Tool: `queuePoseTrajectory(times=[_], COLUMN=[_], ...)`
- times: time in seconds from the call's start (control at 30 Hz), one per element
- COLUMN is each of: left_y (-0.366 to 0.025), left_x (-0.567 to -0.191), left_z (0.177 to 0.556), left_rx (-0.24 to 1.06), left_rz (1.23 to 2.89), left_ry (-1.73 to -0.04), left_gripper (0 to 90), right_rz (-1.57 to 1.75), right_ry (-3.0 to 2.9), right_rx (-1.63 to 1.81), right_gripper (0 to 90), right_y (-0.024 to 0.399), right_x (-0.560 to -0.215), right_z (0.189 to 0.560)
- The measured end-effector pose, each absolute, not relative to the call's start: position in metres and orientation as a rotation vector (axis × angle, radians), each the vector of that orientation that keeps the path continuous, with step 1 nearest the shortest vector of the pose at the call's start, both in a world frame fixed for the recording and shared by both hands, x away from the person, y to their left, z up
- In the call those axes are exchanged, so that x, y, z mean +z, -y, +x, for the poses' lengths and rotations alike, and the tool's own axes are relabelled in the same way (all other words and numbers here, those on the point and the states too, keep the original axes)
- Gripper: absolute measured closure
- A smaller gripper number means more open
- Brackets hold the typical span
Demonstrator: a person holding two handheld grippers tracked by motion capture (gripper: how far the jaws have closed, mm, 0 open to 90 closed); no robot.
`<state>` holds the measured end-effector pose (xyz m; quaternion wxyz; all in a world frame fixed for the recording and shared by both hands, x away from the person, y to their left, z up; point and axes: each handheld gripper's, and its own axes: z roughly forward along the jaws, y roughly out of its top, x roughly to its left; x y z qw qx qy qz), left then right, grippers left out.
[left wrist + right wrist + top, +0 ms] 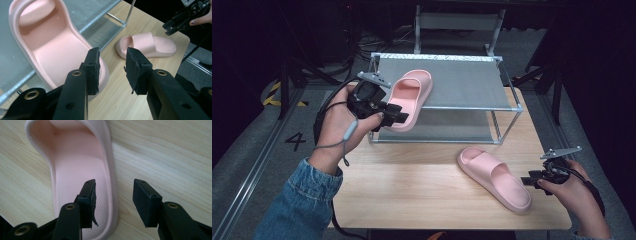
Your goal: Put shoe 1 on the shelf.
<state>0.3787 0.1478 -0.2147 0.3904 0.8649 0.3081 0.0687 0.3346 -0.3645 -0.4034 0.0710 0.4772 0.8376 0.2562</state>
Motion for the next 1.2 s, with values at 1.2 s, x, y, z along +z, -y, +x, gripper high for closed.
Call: queuePoseTrajectory(times=[1.2], left_y=[-0.182], left_x=[-0.278], left_z=[0.373], left_rx=[0.146], left_rz=[2.151], left_ry=[-0.884], left_gripper=[90.0], right_rz=[1.436], right_ry=[-2.561], right_rx=[0.729], right_gripper=[54.3], right_y=[0.355], right_x=[-0.413], right_z=[0.337])
